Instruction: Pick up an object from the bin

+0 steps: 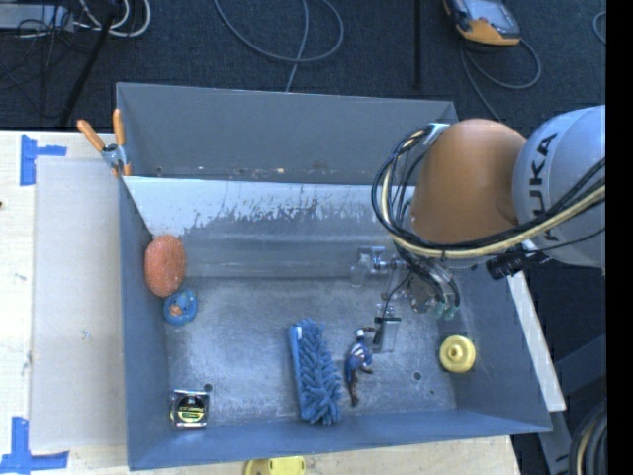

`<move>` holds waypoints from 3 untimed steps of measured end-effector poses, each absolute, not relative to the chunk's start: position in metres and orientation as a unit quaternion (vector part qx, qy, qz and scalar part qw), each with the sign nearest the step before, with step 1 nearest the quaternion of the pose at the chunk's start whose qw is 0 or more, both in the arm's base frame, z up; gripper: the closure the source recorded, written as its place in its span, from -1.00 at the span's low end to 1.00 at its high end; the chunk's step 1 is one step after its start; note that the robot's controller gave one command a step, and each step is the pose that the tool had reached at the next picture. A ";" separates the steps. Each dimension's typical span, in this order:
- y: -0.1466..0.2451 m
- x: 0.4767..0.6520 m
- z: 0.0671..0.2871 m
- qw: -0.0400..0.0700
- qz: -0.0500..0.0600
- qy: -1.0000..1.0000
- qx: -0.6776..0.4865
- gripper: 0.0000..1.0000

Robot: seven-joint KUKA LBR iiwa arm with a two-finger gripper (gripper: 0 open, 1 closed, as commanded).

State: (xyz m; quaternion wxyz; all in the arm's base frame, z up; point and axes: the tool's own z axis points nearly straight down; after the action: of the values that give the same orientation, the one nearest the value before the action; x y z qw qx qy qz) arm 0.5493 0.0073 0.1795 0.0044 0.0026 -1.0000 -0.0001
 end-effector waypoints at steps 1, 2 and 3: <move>0.007 0.551 0.184 0.001 0.000 -1.000 0.002 -1.00; 0.007 0.551 0.183 0.000 0.000 -1.000 0.003 -1.00; 0.018 0.547 0.133 -0.001 0.000 -0.997 0.081 -1.00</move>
Offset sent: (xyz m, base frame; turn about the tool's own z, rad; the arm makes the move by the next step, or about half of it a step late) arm -0.0103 0.0145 -0.0825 -0.1248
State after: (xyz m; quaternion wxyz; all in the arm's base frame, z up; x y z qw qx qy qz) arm 0.5471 0.0178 0.1330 -0.0014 0.0811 -0.9967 0.0002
